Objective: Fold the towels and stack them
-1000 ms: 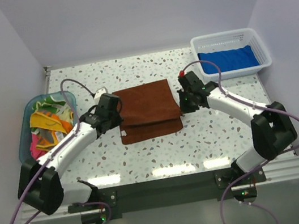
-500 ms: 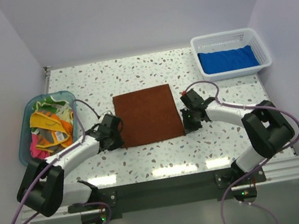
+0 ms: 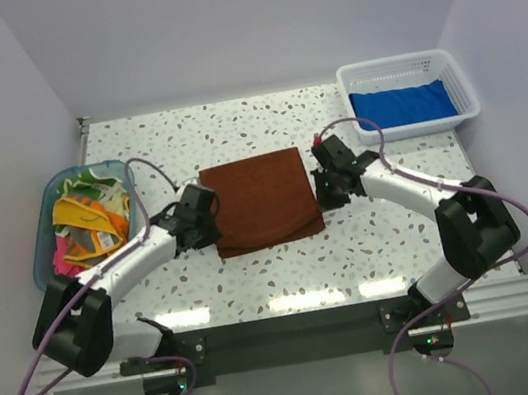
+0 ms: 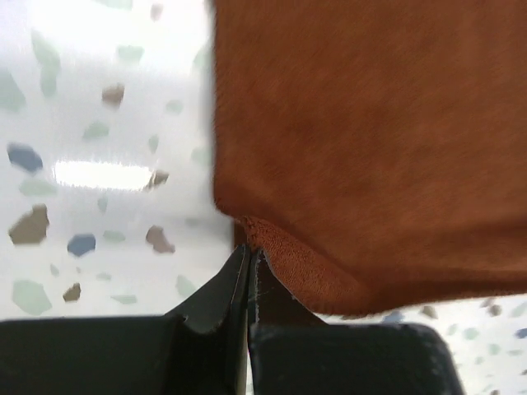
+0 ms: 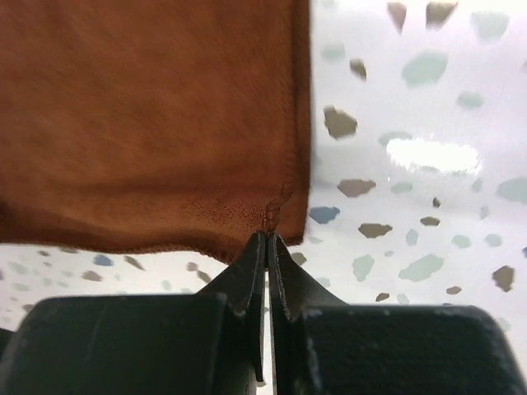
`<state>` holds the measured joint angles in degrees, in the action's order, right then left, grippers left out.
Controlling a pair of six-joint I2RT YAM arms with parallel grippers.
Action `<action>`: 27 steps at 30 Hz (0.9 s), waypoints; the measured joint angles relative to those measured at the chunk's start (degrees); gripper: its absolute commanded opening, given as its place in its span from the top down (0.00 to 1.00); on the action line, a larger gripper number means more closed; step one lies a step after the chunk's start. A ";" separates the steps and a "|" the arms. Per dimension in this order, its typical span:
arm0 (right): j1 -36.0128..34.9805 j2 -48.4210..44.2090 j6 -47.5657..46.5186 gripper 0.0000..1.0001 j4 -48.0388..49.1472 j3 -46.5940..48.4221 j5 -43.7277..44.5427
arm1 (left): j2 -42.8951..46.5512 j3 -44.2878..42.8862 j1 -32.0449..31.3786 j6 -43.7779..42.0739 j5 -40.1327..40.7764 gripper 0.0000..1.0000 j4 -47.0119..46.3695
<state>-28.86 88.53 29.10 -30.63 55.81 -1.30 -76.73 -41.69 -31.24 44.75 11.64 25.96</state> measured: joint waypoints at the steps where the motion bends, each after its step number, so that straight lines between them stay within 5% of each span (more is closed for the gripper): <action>1: 0.07 0.07 -0.63 1.00 -0.92 2.56 0.57 | -0.74 -2.40 0.11 -0.59 0.28 1.00 0.96; 15: 8.07 17.81 -5.99 1.00 1.68 45.53 2.45 | -26.08 -58.84 15.74 -13.84 2.95 1.00 5.25; 27: 10.21 30.71 -10.73 1.00 8.15 60.54 2.58 | -32.17 -60.85 19.61 -16.98 -3.91 1.00 -1.33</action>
<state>-18.65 119.24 18.37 -22.48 116.36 1.28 -108.90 -102.54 -11.64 27.77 7.73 24.62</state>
